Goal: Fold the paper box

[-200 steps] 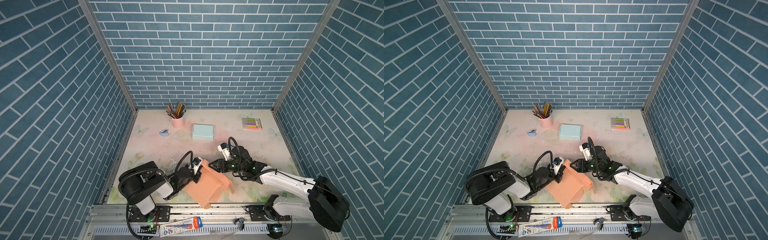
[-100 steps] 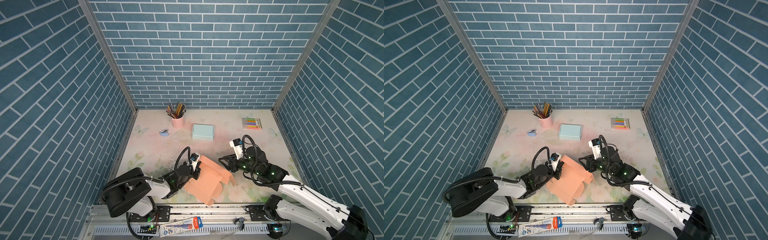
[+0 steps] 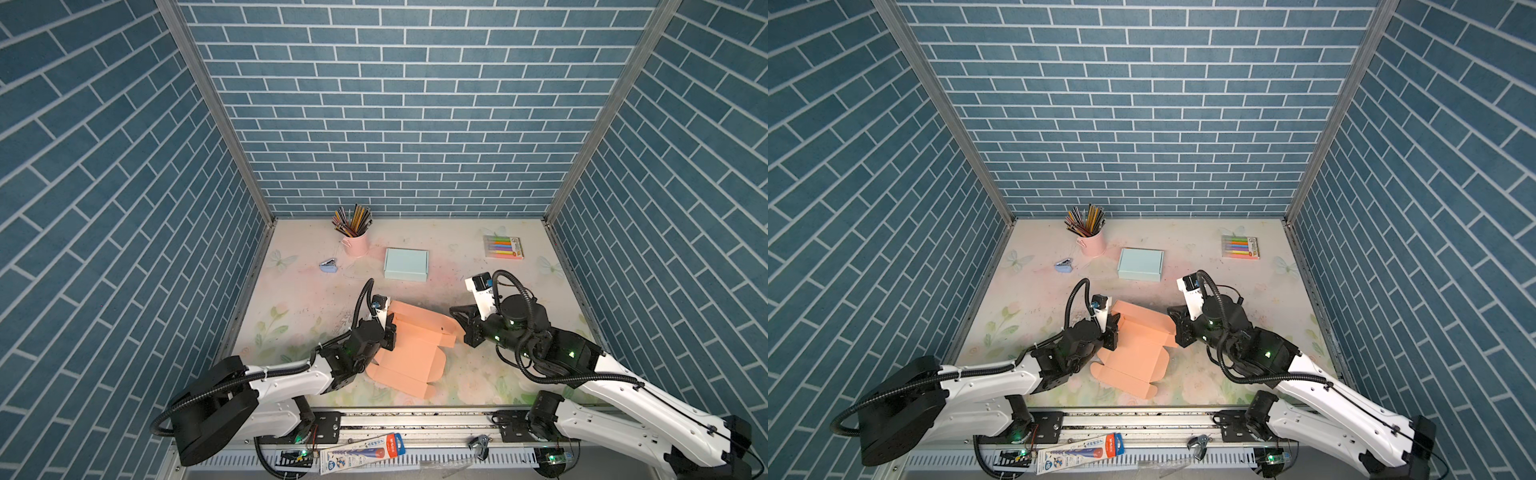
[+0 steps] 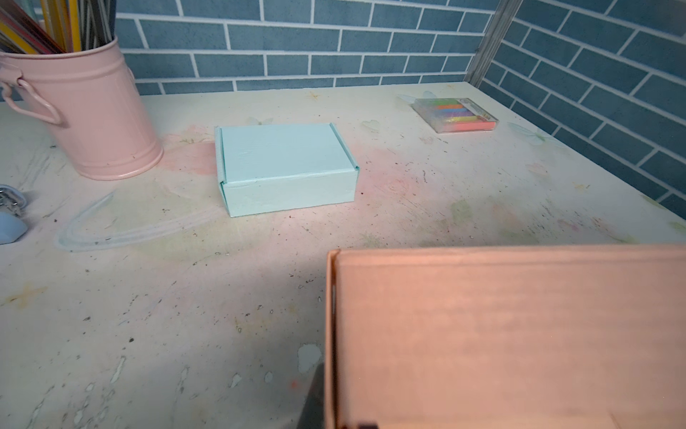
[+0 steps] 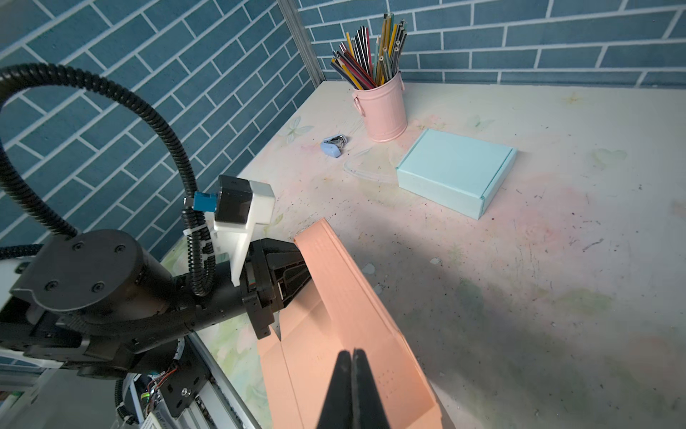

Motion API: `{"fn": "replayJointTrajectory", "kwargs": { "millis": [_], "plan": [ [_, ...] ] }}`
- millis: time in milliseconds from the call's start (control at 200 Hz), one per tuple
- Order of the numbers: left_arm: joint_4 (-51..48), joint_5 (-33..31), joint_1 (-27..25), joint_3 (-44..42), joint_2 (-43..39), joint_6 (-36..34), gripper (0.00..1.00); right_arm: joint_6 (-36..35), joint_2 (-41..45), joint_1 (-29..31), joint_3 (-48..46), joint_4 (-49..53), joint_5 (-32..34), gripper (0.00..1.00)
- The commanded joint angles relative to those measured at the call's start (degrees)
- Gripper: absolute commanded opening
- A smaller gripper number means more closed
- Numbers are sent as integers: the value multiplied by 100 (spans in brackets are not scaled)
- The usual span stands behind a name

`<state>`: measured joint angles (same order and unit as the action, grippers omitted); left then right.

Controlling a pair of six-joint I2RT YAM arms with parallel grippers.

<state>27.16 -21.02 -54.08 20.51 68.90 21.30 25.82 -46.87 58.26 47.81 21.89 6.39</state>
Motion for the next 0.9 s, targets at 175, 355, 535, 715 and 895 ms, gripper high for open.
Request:
{"fn": "replayJointTrajectory", "kwargs": {
  "millis": [175,355,535,715,895],
  "plan": [
    [-606,-329,-29,194,-136,351,9,-122,-506,652,169,694,1420,0],
    [-641,-379,-30,157,-226,393,8,-52,-766,785,114,663,1539,0],
    [-676,-375,-23,190,-255,414,9,24,-1070,889,179,785,1774,0],
    [-704,-359,-35,196,-303,445,8,119,-1312,946,202,923,2065,0],
    [-685,-324,-32,181,-373,480,8,108,-1412,973,121,740,1991,0]
  ]
}}
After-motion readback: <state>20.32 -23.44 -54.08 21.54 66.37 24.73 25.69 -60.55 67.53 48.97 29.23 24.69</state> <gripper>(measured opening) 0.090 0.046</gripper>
